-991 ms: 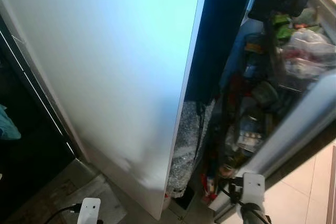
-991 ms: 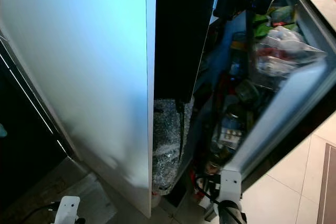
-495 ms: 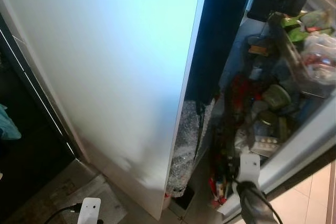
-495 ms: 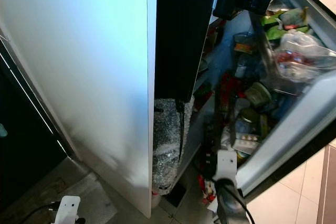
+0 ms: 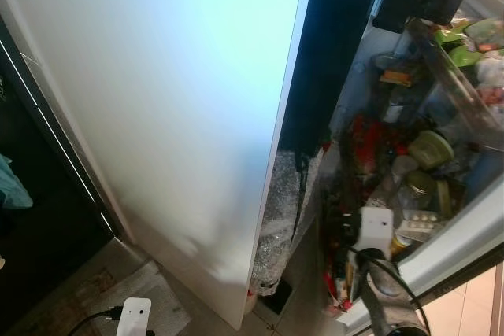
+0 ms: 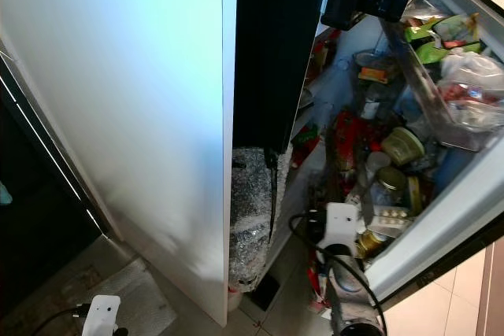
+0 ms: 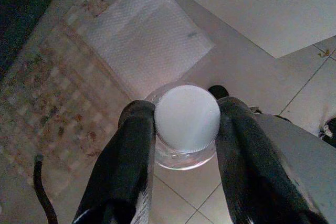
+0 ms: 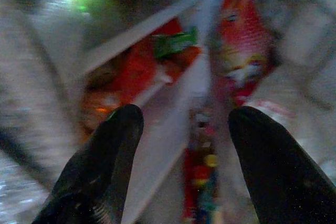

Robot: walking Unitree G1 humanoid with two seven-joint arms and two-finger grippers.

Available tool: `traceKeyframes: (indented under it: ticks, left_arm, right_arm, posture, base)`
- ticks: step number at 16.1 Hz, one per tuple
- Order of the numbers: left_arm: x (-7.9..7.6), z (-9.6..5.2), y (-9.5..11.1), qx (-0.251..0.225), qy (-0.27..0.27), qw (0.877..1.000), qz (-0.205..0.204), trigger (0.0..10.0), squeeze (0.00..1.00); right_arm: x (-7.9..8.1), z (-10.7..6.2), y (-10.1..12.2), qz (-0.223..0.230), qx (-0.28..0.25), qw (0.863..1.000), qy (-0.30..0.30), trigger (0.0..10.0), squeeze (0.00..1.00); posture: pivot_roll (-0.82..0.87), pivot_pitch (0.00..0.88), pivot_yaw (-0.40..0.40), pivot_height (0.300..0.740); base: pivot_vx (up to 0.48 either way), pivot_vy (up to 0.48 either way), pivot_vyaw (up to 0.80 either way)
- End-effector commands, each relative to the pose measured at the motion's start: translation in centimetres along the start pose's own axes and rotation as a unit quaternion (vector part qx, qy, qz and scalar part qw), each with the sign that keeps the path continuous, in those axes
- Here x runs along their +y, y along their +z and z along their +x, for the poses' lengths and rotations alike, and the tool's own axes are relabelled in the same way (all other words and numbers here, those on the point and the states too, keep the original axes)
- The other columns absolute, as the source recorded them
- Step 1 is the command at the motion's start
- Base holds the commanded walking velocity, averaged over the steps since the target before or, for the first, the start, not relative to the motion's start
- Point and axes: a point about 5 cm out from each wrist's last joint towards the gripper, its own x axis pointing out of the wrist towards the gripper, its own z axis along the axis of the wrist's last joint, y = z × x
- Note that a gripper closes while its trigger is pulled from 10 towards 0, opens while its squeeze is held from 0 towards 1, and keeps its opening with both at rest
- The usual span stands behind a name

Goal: Restocking fridge

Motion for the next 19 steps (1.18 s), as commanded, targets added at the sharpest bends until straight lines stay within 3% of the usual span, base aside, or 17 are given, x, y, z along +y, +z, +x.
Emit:
traceKeyframes:
  ticks: [1, 4, 8, 13, 14, 19]
  left_arm:
    - [-0.1, -0.1, -0.3, 0.003, -0.001, 1.000, 0.011, 10.0, 0.00]
    - [0.0, -0.1, -0.4, 0.003, -0.001, 1.000, 0.011, 10.0, 0.00]
    - [0.3, -0.1, -0.3, 0.003, 0.002, 1.000, 0.008, 10.0, 0.00]
    - [0.5, -0.1, -0.4, 0.005, 0.005, 1.000, 0.004, 10.0, 0.00]
    - [0.6, -0.1, -0.5, 0.007, 0.006, 1.000, 0.003, 10.0, 0.00]
    - [0.9, -0.1, -0.6, 0.009, 0.007, 1.000, 0.004, 10.0, 0.00]
  right_arm:
    - [-1.2, 0.2, 0.7, -0.003, -0.011, 0.999, -0.032, 10.0, 0.00]
    - [-2.6, 0.3, 0.8, -0.009, -0.008, 0.997, -0.075, 10.0, 0.00]
    - [-3.0, 0.2, 1.0, -0.012, -0.012, 0.996, -0.083, 10.0, 0.00]
    - [-6.2, -0.5, 1.0, -0.025, -0.014, 0.984, -0.175, 10.0, 0.00]
    - [-7.5, -0.9, 0.7, -0.016, -0.003, 0.977, -0.212, 10.0, 0.00]
    - [-9.2, -1.6, 0.1, -0.010, 0.011, 0.967, -0.255, 10.0, 0.00]
  posture:
    - [-0.06, 0.000, -0.058, 0.740]
    - [-0.05, 0.000, -0.058, 0.740]
    - [-0.05, 0.000, -0.054, 0.740]
    - [-0.06, 0.010, -0.051, 0.740]
    - [-0.06, 0.012, -0.050, 0.740]
    - [-0.06, 0.018, -0.047, 0.740]
  base:
    - [0.000, 0.000, 0.00]
    - [0.000, 0.000, 0.00]
    - [0.000, 0.000, 0.00]
    - [0.000, 0.000, 0.00]
    - [0.000, 0.000, 0.00]
    - [0.000, 0.000, 0.00]
